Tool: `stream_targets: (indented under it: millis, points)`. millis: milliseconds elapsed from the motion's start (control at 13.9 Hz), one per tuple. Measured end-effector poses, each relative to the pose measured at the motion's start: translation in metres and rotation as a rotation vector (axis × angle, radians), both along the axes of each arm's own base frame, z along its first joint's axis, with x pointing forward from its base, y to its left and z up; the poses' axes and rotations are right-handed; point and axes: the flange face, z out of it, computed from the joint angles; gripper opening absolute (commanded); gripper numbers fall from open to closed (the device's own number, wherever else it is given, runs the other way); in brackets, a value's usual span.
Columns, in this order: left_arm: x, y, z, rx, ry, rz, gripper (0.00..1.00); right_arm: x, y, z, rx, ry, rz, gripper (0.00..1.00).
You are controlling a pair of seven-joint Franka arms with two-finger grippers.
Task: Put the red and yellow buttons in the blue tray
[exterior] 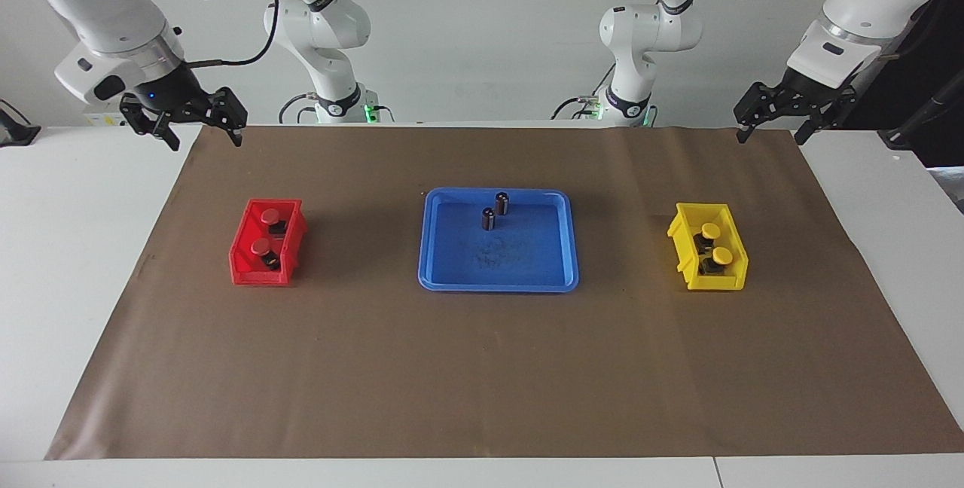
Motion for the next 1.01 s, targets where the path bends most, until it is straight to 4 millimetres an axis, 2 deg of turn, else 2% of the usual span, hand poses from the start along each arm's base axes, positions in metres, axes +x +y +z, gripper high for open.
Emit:
stream_targets:
  millis: [576,792,1008]
  points:
    - [-0.0003,-0.0017,0.0009,0.000,-0.001,-0.004,1.00,0.0000,0.0001,-0.0002,0.000,0.000,0.000,1.00]
    - [0.0001,-0.0028,0.0012,0.000,-0.005,-0.006,1.00,0.0000,0.0001,-0.0004,0.000,0.001,0.000,0.73]
    - [0.0005,-0.0052,-0.0004,0.000,-0.006,-0.010,1.00,0.0073,0.0006,-0.0055,-0.002,-0.049,0.004,0.72]
